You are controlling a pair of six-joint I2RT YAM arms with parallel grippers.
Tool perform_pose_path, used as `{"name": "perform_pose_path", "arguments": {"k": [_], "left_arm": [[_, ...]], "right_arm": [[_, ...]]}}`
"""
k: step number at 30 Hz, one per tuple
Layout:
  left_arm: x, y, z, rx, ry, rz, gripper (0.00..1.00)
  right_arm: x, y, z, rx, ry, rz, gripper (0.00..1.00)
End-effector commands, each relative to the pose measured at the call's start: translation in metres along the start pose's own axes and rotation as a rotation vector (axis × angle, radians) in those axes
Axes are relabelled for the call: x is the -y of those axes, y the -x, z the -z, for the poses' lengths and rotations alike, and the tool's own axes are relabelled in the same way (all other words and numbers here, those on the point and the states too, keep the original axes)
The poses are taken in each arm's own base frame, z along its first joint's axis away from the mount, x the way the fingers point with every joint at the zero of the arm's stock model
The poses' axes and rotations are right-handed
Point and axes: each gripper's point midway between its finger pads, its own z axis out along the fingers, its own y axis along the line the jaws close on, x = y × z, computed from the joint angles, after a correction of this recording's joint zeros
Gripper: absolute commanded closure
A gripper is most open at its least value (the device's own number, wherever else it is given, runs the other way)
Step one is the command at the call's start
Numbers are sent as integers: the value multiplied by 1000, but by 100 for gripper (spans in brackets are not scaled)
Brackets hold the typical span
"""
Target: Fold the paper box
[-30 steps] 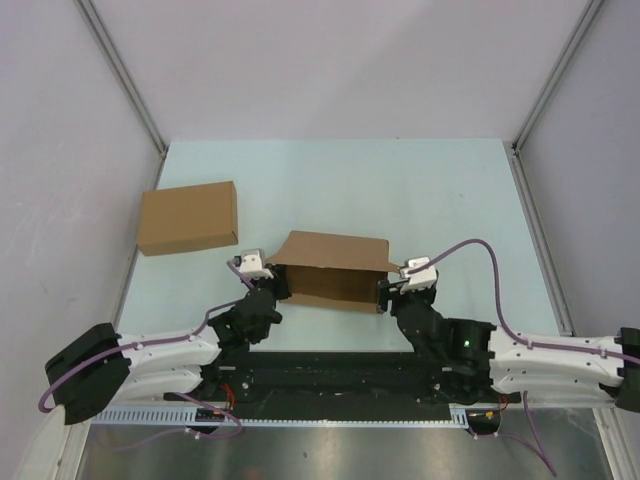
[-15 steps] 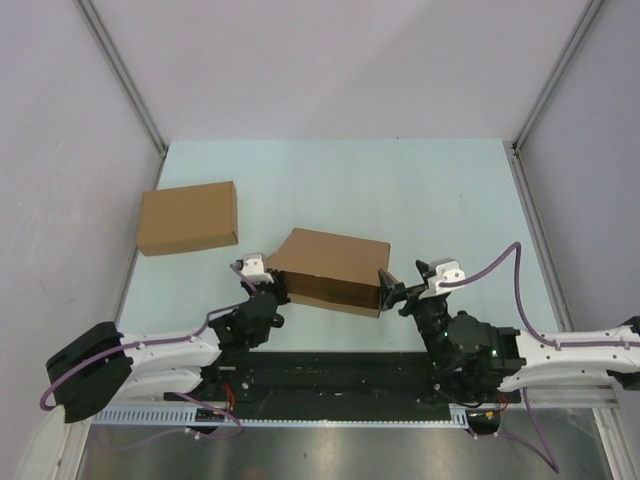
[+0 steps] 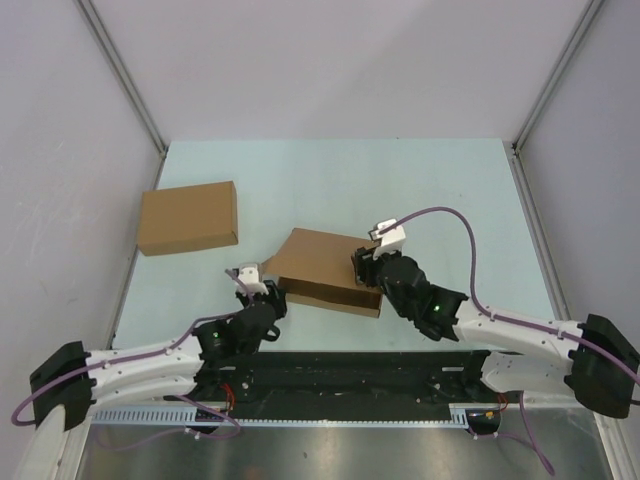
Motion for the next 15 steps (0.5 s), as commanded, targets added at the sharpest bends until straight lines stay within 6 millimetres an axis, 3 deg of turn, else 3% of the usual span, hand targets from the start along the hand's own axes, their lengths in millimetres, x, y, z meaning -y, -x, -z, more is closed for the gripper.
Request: {"name": "perform_pose_path", "arguments": {"k": [1, 4, 6, 9, 11, 14, 15], "left_arm": [[-6, -8, 28, -106, 17, 63, 55], [-19, -10, 44, -149, 64, 68, 57], [-49, -14, 54, -170, 193, 79, 58], [-66, -6, 62, -164, 303, 110, 58], [-68, 7, 65, -139, 357, 143, 59], [-73, 39, 71, -54, 439, 154, 60], [-73, 59, 75, -6, 457, 176, 60]], "right_arm": [[-24, -16, -7, -55, 113, -38, 47], [-20, -34, -9, -95, 103, -24, 56], [-16, -43, -8, -116, 97, -22, 59], [-5, -57, -5, -146, 81, -10, 61], [2, -64, -1, -160, 67, 0, 61], [14, -78, 6, -192, 47, 9, 62], [15, -82, 8, -207, 45, 8, 62]]}}
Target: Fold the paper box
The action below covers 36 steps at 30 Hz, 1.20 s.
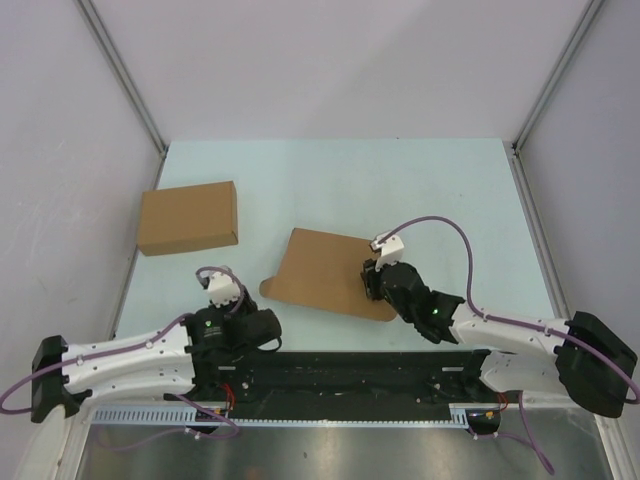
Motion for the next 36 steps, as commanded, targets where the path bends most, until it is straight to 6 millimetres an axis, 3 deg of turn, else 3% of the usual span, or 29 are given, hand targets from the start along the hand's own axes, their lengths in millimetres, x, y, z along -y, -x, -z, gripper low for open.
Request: {"name": "perform_pose_path", "arguments": {"k": [1, 3, 5, 6, 8, 9, 10, 11, 13, 14, 19, 24, 27, 30, 33, 36], "left_arm": [[-18, 64, 20, 188, 139, 109, 60], [-3, 86, 27, 233, 97, 112, 55], [13, 105, 31, 301, 39, 121, 40], [32, 110, 31, 325, -13, 101, 21], [53, 117, 32, 347, -96, 78, 7], [76, 120, 27, 390, -175, 0, 2], [100, 112, 30, 342, -328, -10, 1], [117, 119, 34, 363, -428, 50, 1], [113, 102, 10, 326, -451, 52, 2], [126, 91, 9, 269, -533, 42, 5], [119, 56, -39, 153, -378, -42, 2], [116, 50, -69, 80, -327, -34, 0], [107, 35, -87, -4, -268, -42, 1], [98, 15, -97, -66, -212, -50, 4], [90, -2, -106, -115, -186, -31, 8], [83, -16, -111, -142, -166, -15, 10]], "right_arm": [[10, -16, 9, -36, -10, -15, 62], [13, -28, 10, -65, -9, -13, 62], [13, -35, 10, -86, -8, -15, 62], [14, -41, 10, -101, -12, -19, 62], [13, -45, 10, -109, -10, -21, 62], [13, -46, 10, -114, -11, -23, 62], [12, -48, 9, -119, -6, -27, 62], [13, -49, 9, -124, -9, -27, 61], [13, -51, 10, -131, -15, -34, 61], [13, -51, 11, -132, -15, -37, 61], [11, -48, 13, -126, -8, -68, 59], [12, -50, 16, -139, -14, -109, 57], [13, -46, 21, -130, -18, -126, 55], [15, -27, 29, -71, -16, -161, 49], [18, -1, 37, 0, -12, -217, 38], [28, 11, 42, 20, -31, -269, 28]]}}
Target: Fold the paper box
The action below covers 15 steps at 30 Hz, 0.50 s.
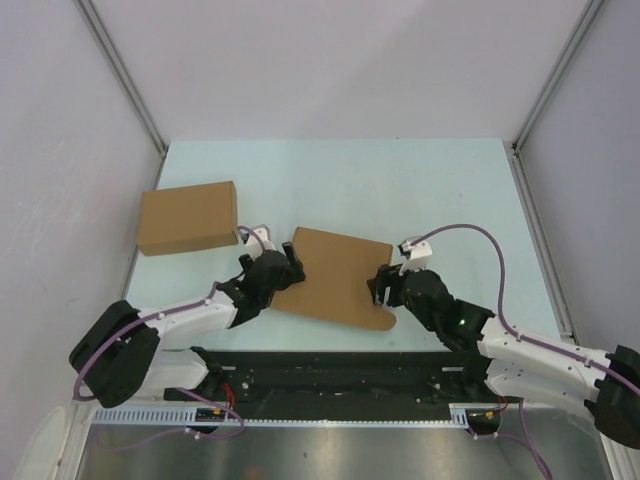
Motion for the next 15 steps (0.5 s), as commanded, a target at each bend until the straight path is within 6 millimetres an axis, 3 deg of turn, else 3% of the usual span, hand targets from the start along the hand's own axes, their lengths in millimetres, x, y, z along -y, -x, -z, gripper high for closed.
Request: {"name": "perform_pose_path", "arguments": {"k": [1, 5, 10, 15], "left_arm": [[-7, -30, -7, -95, 8, 38, 11], [-14, -44, -9, -117, 12, 57, 12], [-13, -39, -4, -90, -12, 75, 13], [-14, -38, 1, -68, -48, 108, 13]], "right_arm": [[9, 25, 7, 46, -29, -117, 26], [21, 27, 1, 19, -16, -223, 22], [33, 14, -17, -33, 29, -345, 19], [21, -7, -24, -113, 141, -458, 18]]}}
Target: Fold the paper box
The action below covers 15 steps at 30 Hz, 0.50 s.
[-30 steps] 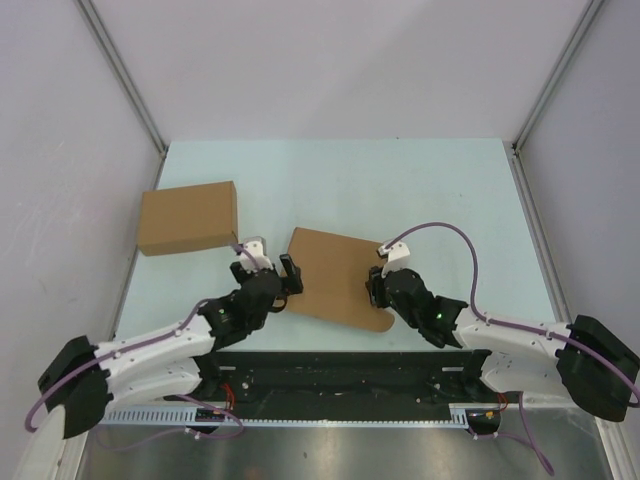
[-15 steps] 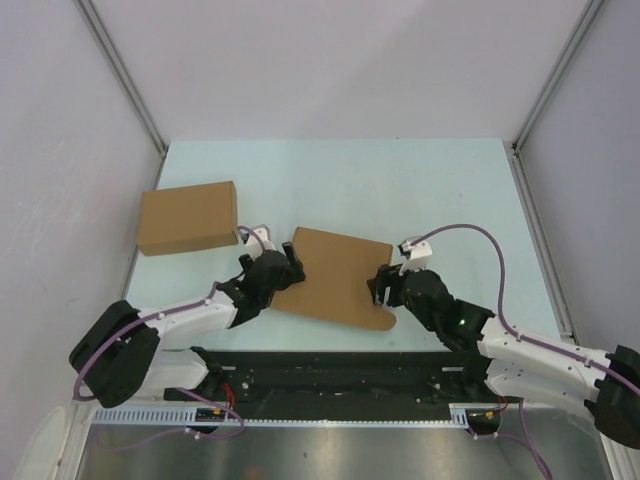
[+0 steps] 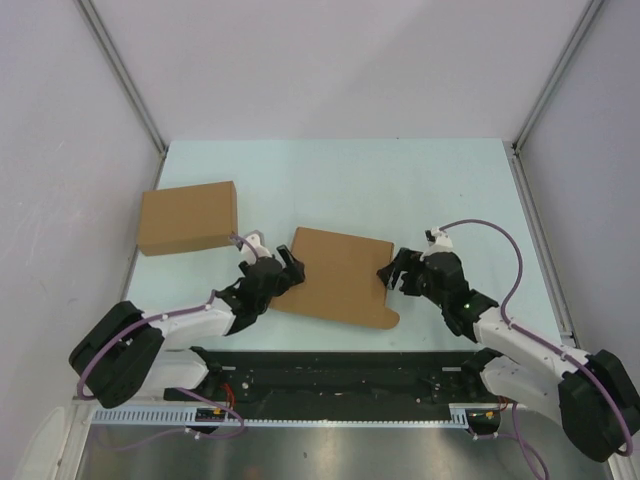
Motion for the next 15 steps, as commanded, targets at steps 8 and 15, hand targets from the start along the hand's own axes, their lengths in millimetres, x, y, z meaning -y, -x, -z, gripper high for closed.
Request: {"name": "perform_pose_path", "arguments": {"k": [8, 15], "left_arm": [[-44, -52, 13, -103, -1, 50, 31], [-51, -66, 13, -142, -3, 46, 55]], "right_arm": [[-8, -53, -7, -175, 166, -142, 32], [10, -65, -6, -180, 116, -140, 55]]}}
